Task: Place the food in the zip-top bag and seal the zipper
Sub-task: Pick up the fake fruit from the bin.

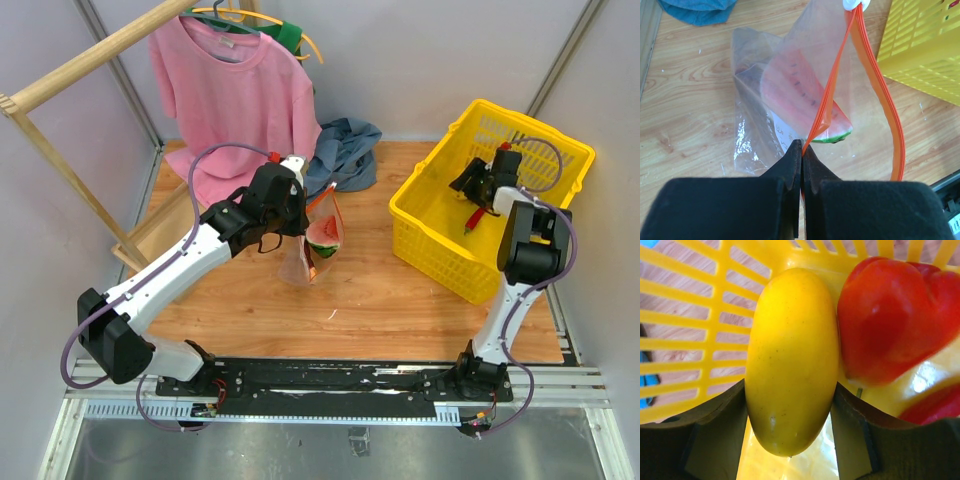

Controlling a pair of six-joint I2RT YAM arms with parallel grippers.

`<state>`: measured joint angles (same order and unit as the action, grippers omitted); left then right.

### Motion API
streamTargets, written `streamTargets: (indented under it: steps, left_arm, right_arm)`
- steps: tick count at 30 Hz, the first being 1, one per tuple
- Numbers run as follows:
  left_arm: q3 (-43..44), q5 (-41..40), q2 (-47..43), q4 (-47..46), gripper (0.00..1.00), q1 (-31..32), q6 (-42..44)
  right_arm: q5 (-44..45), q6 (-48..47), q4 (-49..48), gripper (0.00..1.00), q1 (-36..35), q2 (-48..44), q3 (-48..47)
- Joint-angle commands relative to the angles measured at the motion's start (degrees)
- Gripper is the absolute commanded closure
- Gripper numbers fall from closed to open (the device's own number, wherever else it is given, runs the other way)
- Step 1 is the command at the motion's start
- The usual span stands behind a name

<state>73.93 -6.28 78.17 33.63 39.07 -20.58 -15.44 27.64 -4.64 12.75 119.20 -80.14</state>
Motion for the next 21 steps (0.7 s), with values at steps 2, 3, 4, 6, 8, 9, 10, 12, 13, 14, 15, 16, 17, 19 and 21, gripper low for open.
streamTargets:
  steps: [2, 3, 4, 6, 8, 9, 10, 12, 13, 14, 15, 16, 17, 19, 21]
  left_arm:
    - [1.1, 0.07, -0.56, -1.25, 1.0, -0.26, 0.5]
    - [1.03, -0.03, -0.56, -1.36, 1.0, -0.24, 0.49]
    - [0.88, 0.02, -0.56, -1.45, 1.0, -0.29, 0.49]
    - [0.89, 0.2, -0.69, -1.46, 1.0, -0.31, 0.4]
    - [0.79, 0.3, -0.94, -1.5, 1.0, -0.24, 0.37]
    - [0.71, 0.27, -1.07, -1.54, 1.0, -0.28, 0.43]
    - [0.73, 0.16, -1.21, -1.48, 1.0, -0.26, 0.5]
    - [0.98, -0.16, -1.26, -1.18, 1.0, -0.3, 0.7]
    - [1.1, -0.21, -1.2, -1.01, 1.0, -0.31, 0.9]
    - [1.23, -0.2, -1.18, -0.9, 1.0, -0.27, 0.9]
    - [1.39, -0.17, -1.18, -0.81, 1.0, -0.3, 0.97]
    - [1.48, -0.21, -1.18, -0.76, 1.0, -0.31, 1.08]
    - [1.51, -0.29, -1.26, -0.76, 1.0, -0.31, 1.11]
    - [1.57, -0.31, -1.42, -0.84, 1.0, -0.26, 1.35]
    - [1.51, -0.31, -1.49, -0.84, 1.0, -0.29, 1.41]
  right_arm:
    - [0.06, -2.55, 0.65, 0.69, 0.74, -9.43, 2.61]
    - [0.14, -2.84, 1.48, 0.71, 0.7, -10.87, 2.79]
    - [0.15, -3.05, 2.22, 0.72, 0.76, -11.96, 3.34]
    - [0.15, -3.32, 3.69, 0.74, 0.65, -14.29, 4.26]
    - [0.3, -3.47, 4.9, 0.75, 0.64, -17.17, 5.55]
    - [0.4, -3.36, 5.85, 0.76, 0.68, -18.63, 6.13]
    - [0.3, -3.21, 6.53, 0.77, 0.61, -20.24, 6.8]
    - [0.02, -3.2, 8.56, 0.77, 0.54, -23.42, 7.52]
    - [0.2, -3.27, 9.81, 0.77, 0.4, -25.05, 7.73]
    - [0.23, -3.42, 11.03, 0.78, 0.22, -26.68, 7.92]
    - [0.27, -3.46, 12.18, 0.78, 0.13, -28.37, 8.08]
    - [-0.12, -3.51, 13.31, 0.78, 0.03, -29.99, 8.15]
    - [-0.64, -3.47, 14.62, 0.79, -0.04, -31.68, 8.11]
    - [-1.66, -3.3, 16.55, 0.8, -0.58, -35.58, 8.28]
    - [-2.03, -3.77, 18.56, 0.81, -1.52, -39.01, 8.21]
